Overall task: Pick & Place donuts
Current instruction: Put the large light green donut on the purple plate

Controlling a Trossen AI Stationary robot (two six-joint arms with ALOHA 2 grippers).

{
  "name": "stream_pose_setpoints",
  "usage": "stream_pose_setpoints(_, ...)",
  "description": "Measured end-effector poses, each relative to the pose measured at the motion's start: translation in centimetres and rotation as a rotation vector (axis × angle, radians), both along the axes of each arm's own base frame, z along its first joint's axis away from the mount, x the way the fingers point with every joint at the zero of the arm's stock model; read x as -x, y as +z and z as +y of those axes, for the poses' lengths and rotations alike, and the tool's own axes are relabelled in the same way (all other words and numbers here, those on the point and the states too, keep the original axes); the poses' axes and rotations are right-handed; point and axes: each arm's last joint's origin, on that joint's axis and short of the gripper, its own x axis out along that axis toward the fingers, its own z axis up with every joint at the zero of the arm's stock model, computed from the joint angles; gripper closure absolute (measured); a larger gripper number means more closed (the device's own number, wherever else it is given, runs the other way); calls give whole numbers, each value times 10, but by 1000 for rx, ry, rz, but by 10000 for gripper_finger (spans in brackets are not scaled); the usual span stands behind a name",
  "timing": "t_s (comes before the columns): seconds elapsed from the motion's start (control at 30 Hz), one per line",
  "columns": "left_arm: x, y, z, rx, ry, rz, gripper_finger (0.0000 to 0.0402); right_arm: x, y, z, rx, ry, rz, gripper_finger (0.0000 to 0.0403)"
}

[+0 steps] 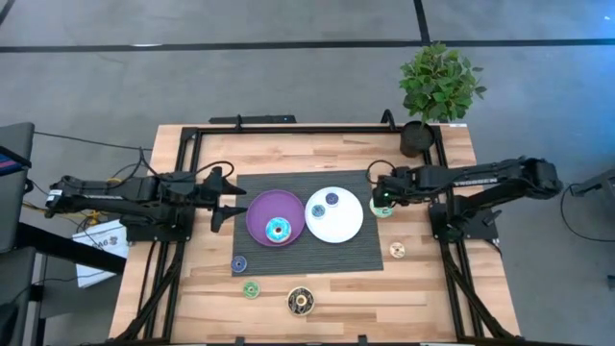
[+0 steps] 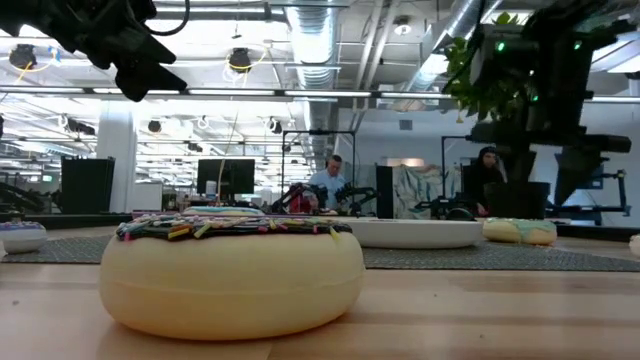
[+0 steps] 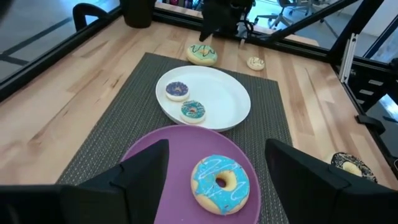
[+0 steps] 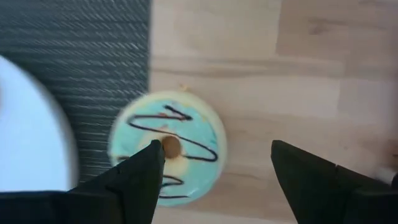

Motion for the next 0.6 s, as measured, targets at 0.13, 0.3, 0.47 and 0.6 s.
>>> stream_pose_setpoints(0.13,0,0,0,0,0,0,143,-7,-17,-2,-52,-11,94,117)
stream_pose_setpoints(0.3,0,0,0,1,1,0,143,-21,-35,-5,-67,-10,107,117)
stream_pose_setpoints(0.47,0,0,0,1,0,2,143,-31,-47,-6,-86,-7,89,117)
stream_pose_setpoints(0.6,0,0,0,1,0,4,143,-33,-52,-7,-87,-18,110,117)
